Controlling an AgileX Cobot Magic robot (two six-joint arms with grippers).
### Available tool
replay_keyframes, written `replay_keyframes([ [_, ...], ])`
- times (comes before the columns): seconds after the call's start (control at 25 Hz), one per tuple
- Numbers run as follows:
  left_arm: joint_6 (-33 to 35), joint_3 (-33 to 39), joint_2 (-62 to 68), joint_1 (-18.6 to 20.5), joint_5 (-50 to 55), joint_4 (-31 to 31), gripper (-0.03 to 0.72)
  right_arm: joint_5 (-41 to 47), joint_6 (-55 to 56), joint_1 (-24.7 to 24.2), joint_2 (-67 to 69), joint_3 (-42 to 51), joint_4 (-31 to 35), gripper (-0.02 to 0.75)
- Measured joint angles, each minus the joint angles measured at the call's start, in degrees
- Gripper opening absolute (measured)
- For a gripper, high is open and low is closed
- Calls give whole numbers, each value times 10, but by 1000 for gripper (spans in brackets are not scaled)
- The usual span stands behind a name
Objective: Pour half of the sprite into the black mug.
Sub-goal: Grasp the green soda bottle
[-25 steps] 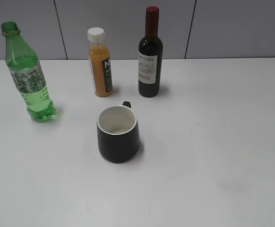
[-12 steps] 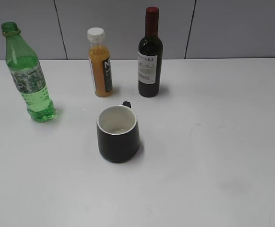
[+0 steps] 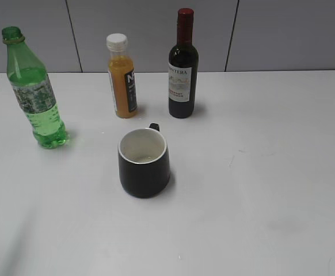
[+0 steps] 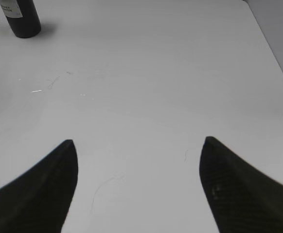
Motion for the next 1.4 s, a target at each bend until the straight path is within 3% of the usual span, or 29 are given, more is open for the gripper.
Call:
replay_keyframes([
  [0.28,0,29,185,0,-244,-16,606,0,0,0,0,0,1,591],
  [0.48,-40,29,338,0,-412,-16,606,0,0,0,0,0,1,591],
  [0.68,-59,28,457,0,-533,20,608,0,1,0,0,0,1,591],
  [0.88,-76,23,546,0,-568,30,671,0,1,0,0,0,1,591],
  [1.4,-76,-67,692,0,-623,44,672,0,0,0,0,0,1,591],
])
